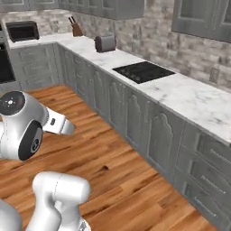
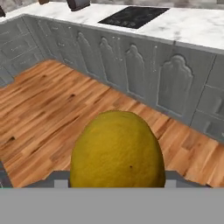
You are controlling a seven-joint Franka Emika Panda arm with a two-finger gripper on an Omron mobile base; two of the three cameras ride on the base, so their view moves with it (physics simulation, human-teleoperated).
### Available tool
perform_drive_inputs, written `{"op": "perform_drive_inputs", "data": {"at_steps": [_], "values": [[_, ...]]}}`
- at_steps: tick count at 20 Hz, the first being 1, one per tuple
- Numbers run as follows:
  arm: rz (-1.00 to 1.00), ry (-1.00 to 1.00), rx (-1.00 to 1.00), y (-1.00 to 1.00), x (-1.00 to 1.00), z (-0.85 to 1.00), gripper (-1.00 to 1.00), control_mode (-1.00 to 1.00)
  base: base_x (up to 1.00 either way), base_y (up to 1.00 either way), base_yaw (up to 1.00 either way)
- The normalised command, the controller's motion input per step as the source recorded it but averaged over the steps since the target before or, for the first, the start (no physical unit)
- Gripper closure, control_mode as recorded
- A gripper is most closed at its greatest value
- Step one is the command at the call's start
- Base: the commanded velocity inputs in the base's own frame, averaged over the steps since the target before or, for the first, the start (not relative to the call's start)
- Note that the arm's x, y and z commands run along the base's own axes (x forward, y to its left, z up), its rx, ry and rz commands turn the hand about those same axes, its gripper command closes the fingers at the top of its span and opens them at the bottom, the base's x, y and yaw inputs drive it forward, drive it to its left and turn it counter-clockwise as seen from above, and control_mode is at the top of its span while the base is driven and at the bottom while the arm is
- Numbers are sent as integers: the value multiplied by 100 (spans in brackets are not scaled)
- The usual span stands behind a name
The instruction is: Grab the lemon and lime from the fridge, place them in the blender, close the lid, and turn on the blender to create a marinade.
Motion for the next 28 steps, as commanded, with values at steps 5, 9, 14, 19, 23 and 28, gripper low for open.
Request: {"op": "perform_drive_inputs", "data": {"at_steps": [5, 9, 14, 19, 23, 28], "values": [[0, 0, 0, 0, 0, 0, 100, 100, 100, -13, 65], [0, 0, 0, 0, 0, 0, 100, 100, 100, -7, 63], [0, 0, 0, 0, 0, 0, 100, 100, 100, -3, 56], [0, 0, 0, 0, 0, 0, 100, 100, 100, -5, 54], [0, 0, 0, 0, 0, 0, 100, 100, 100, -12, 56], [0, 0, 0, 0, 0, 0, 100, 100, 99, -18, 69]]}}
